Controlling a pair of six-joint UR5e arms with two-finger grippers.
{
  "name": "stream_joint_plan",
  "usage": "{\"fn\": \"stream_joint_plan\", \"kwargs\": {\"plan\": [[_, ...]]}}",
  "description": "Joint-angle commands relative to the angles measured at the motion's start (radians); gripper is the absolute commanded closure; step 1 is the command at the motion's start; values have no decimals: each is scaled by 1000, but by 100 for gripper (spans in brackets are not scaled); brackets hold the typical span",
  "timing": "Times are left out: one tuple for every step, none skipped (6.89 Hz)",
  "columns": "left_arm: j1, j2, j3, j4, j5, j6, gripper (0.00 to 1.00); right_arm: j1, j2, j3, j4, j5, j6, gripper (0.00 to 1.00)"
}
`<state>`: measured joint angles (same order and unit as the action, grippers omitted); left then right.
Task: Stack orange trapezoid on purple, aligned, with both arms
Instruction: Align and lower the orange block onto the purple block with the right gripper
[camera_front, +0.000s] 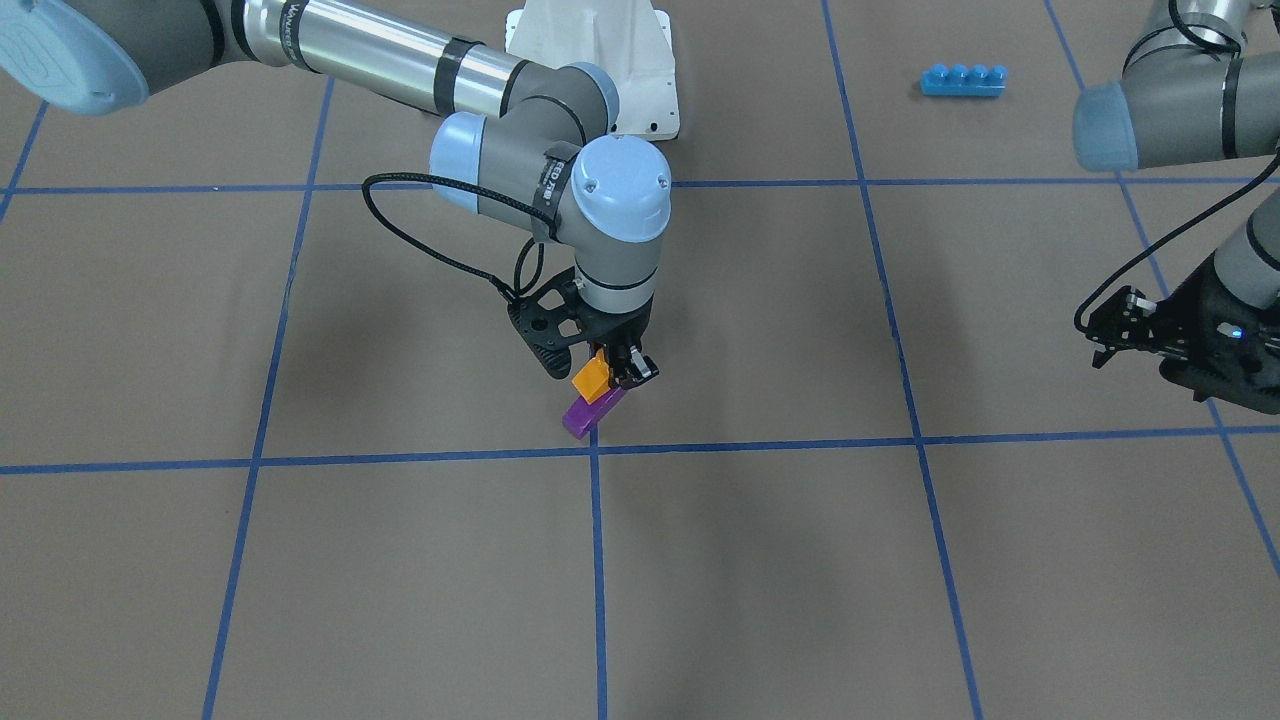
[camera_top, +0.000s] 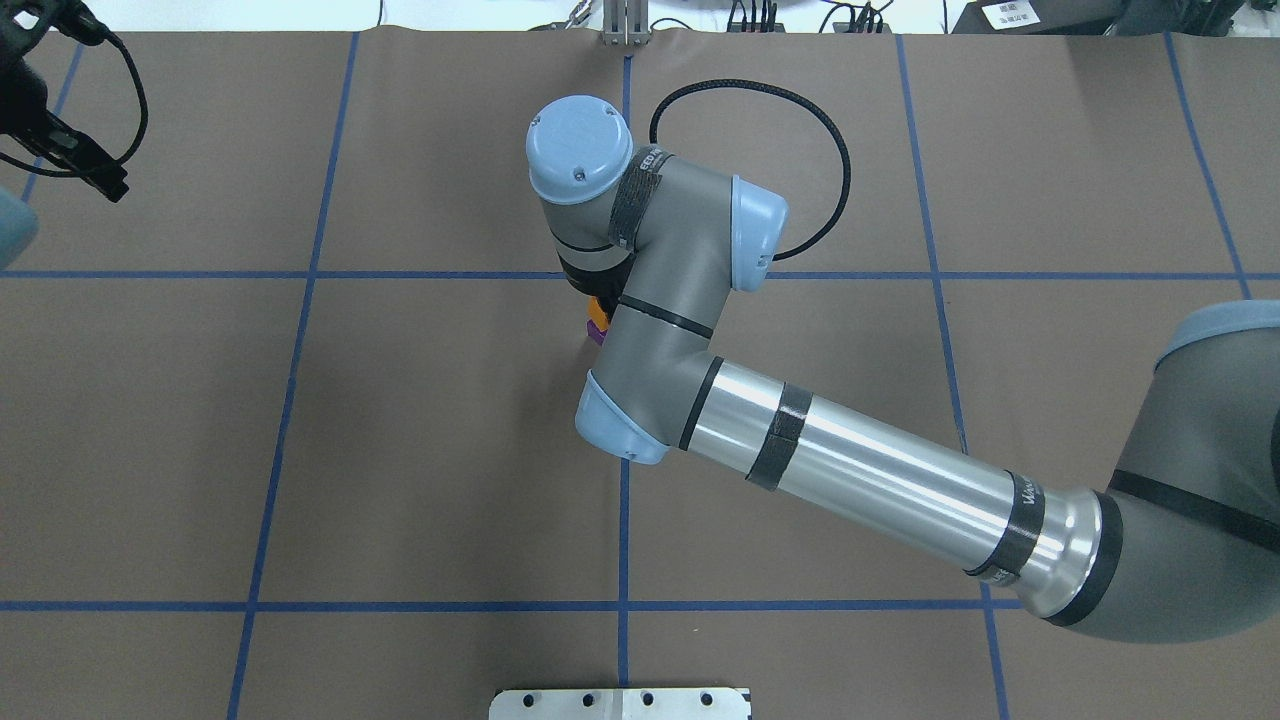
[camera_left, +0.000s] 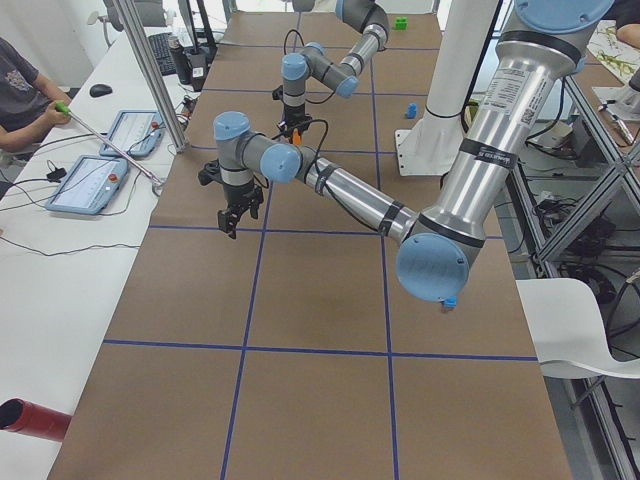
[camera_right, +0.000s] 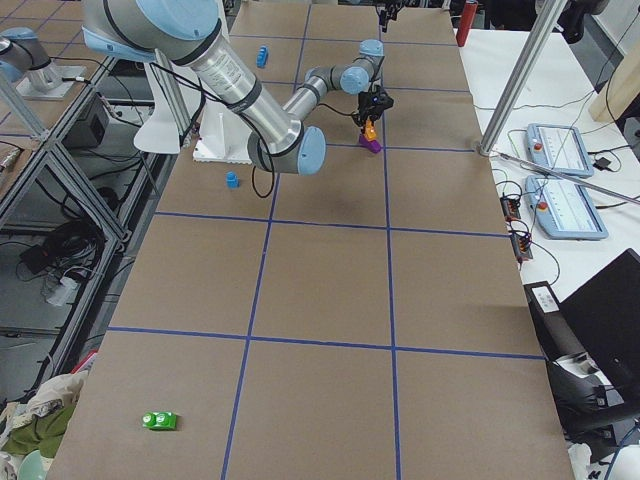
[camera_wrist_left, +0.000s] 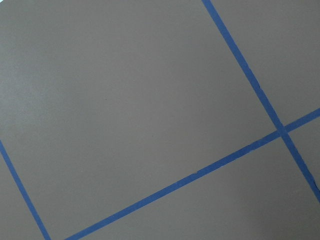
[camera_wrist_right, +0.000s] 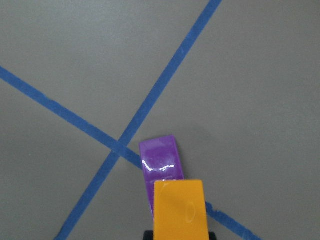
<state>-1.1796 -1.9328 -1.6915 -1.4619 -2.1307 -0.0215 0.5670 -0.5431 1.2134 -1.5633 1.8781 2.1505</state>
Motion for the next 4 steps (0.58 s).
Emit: {"fn": "stream_joint_plan", "kwargs": {"plan": [[0, 0, 1, 0, 0, 0, 0, -12, -8, -3, 2, -22, -1, 100], [0, 2, 1, 0, 0, 0, 0, -16, -6, -9, 3, -39, -1, 100], [0, 2, 1, 0, 0, 0, 0, -18, -8, -14, 3, -40, -1, 100], [0, 2, 1, 0, 0, 0, 0, -24, -6, -15, 3, -51, -1, 100]]}}
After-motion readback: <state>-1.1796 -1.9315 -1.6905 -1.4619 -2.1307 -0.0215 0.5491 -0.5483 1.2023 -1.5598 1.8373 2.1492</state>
